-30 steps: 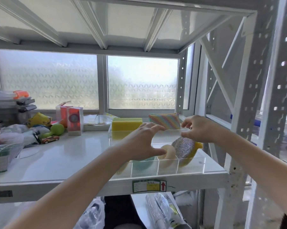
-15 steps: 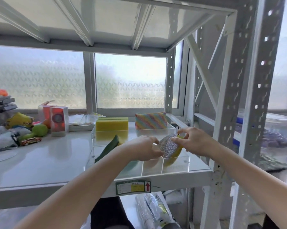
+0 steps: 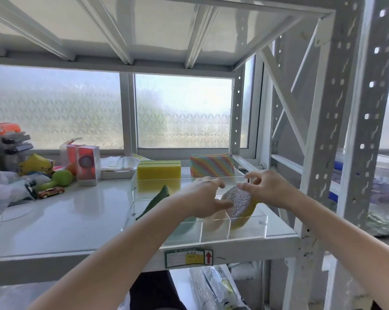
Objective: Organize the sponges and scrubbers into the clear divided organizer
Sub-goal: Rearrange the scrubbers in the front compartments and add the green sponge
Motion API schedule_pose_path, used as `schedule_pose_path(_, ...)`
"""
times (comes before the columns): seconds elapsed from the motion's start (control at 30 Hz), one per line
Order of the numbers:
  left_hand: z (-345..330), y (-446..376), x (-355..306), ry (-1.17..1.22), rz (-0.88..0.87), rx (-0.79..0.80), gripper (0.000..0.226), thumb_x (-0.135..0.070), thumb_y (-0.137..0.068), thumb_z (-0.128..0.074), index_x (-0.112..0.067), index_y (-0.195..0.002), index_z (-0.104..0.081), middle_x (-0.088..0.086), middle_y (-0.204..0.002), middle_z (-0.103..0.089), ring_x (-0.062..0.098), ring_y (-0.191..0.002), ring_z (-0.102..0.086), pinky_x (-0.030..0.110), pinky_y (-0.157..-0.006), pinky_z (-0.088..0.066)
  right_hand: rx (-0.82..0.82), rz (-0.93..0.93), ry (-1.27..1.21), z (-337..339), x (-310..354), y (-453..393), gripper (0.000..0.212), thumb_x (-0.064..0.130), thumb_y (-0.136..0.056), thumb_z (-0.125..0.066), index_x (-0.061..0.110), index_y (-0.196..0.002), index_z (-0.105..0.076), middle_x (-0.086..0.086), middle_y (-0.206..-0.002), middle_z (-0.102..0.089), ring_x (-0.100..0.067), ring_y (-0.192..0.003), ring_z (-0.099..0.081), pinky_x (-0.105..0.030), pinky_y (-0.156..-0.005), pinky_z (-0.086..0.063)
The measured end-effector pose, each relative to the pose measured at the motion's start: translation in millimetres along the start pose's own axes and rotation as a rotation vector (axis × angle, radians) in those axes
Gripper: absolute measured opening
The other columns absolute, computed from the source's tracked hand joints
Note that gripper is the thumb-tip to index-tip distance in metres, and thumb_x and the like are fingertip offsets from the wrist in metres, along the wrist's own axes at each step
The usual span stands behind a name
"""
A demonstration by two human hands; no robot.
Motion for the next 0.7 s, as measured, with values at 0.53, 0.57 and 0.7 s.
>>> schedule_pose_path(0.53,82,28,186,0.337,0.346,-0.175,0.073,-0.024,-0.083,-0.067,-0.016,-0.144,-0.028,0.016,-0.143,-0.041,0.024,-0.120,-0.048,0.030,-0.092,-0.041,0.240,0.247,0.042,-83,141,-91,0.073,0.031,-0.081,-0.069,0.012,-0.144,-0.036,-0.009,-0.144,-0.045,-0.026,-0.122,-0.053,-0.032,-0.098,-0.044)
schedule_pose_path(0.57,78,27,190,0.370,0.347,-0.163,0.071,-0.022,-0.083,-0.066,-0.016,-0.143,-0.028,0.015,-0.142,-0.043,0.021,-0.114,-0.048,0.028,-0.088,-0.041,0.250,0.238,0.046,-86,141,-95,0.075,0.030,-0.080,-0.070,0.013,-0.144,-0.035,-0.009,-0.145,-0.044,-0.026,-0.118,-0.056,-0.032,-0.095,-0.048)
schedule_pose_path(0.7,67,18,198,0.469,0.331,-0.129,0.065,-0.017,-0.084,-0.066,-0.015,-0.140,-0.034,0.012,-0.137,-0.048,0.016,-0.109,-0.047,0.022,-0.081,-0.041,0.293,0.224,0.070,-92,138,-106,0.080,0.026,-0.079,-0.072,0.016,-0.147,-0.030,-0.007,-0.148,-0.038,-0.024,-0.117,-0.054,-0.028,-0.084,-0.053)
Point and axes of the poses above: each hand's wrist, its own y-axis away from the middle knuckle, its own z-axis out of the back of the hand, x = y × z, the point moved 9 cm from there along -y, towards the middle knuckle
